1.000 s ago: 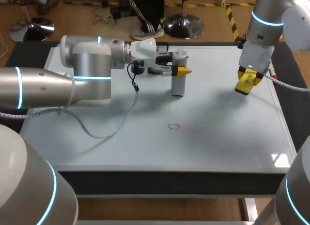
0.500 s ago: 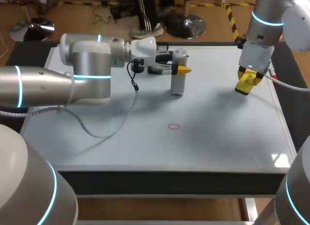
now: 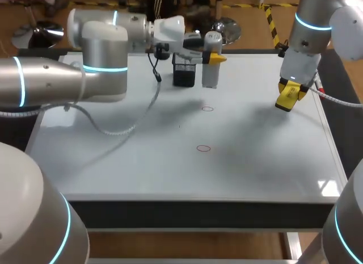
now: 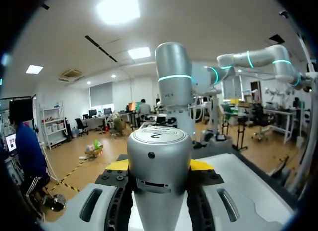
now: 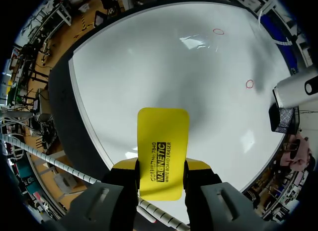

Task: Pick up the inspection probe, press it on each red-marked spot on the whiteboard one by one, put down the probe, pick up the eraser, and wipe off all the red marks.

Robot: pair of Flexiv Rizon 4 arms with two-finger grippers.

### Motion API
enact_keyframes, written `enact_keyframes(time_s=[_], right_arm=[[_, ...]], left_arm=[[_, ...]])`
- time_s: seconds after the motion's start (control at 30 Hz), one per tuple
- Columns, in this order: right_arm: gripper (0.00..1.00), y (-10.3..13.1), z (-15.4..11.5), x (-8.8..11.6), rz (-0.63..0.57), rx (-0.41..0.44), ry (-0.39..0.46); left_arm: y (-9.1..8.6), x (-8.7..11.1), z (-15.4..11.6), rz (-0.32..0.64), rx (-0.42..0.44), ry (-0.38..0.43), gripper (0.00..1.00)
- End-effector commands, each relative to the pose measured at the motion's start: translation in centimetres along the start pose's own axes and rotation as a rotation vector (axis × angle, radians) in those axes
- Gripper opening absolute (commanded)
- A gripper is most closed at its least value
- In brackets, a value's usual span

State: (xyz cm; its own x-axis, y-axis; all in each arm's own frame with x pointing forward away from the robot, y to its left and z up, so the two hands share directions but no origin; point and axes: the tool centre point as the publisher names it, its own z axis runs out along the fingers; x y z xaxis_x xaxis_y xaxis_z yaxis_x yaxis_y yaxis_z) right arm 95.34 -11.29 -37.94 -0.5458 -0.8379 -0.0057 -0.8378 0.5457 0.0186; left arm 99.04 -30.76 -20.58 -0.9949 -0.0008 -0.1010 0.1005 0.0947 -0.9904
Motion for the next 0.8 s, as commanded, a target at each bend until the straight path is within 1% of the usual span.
enact_keyframes(time_s=[0.03, 0.1, 0.23, 0.37, 0.43, 0.6, 0.8], right_arm=[[0.0, -0.1, -0.1, 0.0, -0.002, 0.001, 0.002], [0.0, -0.1, -0.1, 0.0, -0.002, 0.001, 0.002], [0.0, -0.1, -0.1, 0.0, -0.002, 0.001, 0.002], [0.0, -0.1, -0.1, 0.0, -0.002, 0.001, 0.002], [0.0, -0.1, -0.1, 0.0, -0.002, 0.001, 0.002], [0.0, -0.1, -0.1, 0.0, -0.002, 0.001, 0.002], [0.0, -0.1, -0.1, 0.0, -0.002, 0.001, 0.002]], left_arm=[[-1.8, -2.4, 0.2, 0.008, -0.012, 0.04, 0.0], [-2.8, -3.6, 0.2, 0.03, -0.012, 0.04, 0.0], [-4.5, -6.1, 0.2, 0.042, 0.003, 0.033, 0.0], [-5.7, -8.5, 0.5, 0.054, 0.003, 0.032, 0.0], [-6.1, -9.5, 0.7, 0.06, -0.006, 0.034, 0.0], [-6.9, -11.7, 0.9, 0.046, 0.005, 0.038, 0.0], [-6.9, -13.2, 1.3, 0.018, 0.015, 0.049, 0.0]])
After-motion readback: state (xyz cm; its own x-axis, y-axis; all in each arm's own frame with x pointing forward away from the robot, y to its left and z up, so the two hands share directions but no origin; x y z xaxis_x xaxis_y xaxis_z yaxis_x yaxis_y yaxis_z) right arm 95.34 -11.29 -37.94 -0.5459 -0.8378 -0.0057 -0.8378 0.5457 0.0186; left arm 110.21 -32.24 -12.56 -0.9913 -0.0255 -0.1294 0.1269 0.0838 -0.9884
